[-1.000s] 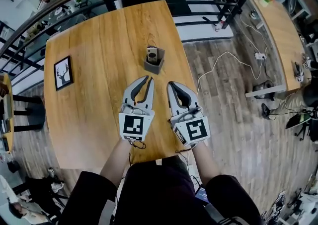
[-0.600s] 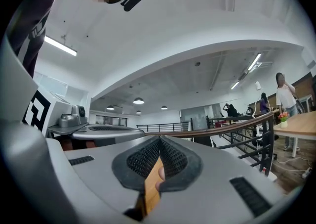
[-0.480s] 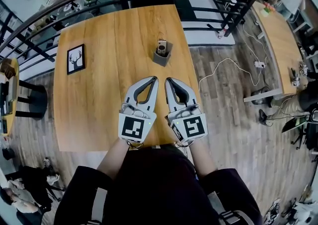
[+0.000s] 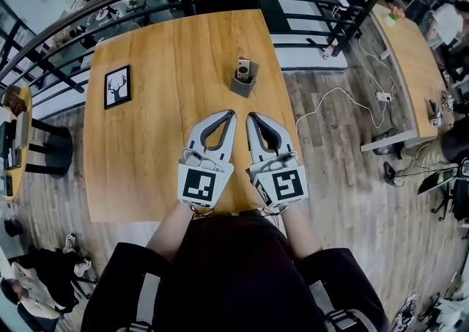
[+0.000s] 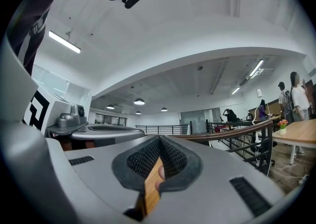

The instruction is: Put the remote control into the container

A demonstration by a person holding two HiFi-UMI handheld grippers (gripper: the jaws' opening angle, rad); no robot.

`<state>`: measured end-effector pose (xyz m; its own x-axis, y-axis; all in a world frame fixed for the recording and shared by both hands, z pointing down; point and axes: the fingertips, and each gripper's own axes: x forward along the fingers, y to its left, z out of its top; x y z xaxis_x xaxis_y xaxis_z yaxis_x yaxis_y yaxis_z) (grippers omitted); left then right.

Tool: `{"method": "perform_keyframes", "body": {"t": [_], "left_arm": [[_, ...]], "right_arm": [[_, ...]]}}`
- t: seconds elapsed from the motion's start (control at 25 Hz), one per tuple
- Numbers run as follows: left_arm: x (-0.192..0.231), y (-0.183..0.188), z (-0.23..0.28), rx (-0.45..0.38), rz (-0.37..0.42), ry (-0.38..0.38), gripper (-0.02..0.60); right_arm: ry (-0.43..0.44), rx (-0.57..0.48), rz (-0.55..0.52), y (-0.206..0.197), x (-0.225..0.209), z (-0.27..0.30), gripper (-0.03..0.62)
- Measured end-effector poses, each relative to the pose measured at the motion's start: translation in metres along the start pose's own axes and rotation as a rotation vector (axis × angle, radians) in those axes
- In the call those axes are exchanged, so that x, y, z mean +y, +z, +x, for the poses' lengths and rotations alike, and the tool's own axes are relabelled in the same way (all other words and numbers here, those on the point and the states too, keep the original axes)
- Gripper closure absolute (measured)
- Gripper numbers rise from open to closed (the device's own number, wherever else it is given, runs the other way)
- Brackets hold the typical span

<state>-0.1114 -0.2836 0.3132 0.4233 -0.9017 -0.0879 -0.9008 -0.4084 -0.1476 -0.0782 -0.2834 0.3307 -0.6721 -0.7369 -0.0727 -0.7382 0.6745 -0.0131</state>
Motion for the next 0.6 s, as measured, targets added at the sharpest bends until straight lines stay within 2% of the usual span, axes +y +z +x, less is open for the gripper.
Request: {"method": "perform_keyframes", "body": {"t": [0.6], "left_arm": [[0.0028,-0.0047,0.0015,-0.001,-0.004,-0.003,0.571]], "right_arm": [[-0.01,0.004,-0.008,-0.0042,-0.0017,0.0018,0.576]]}}
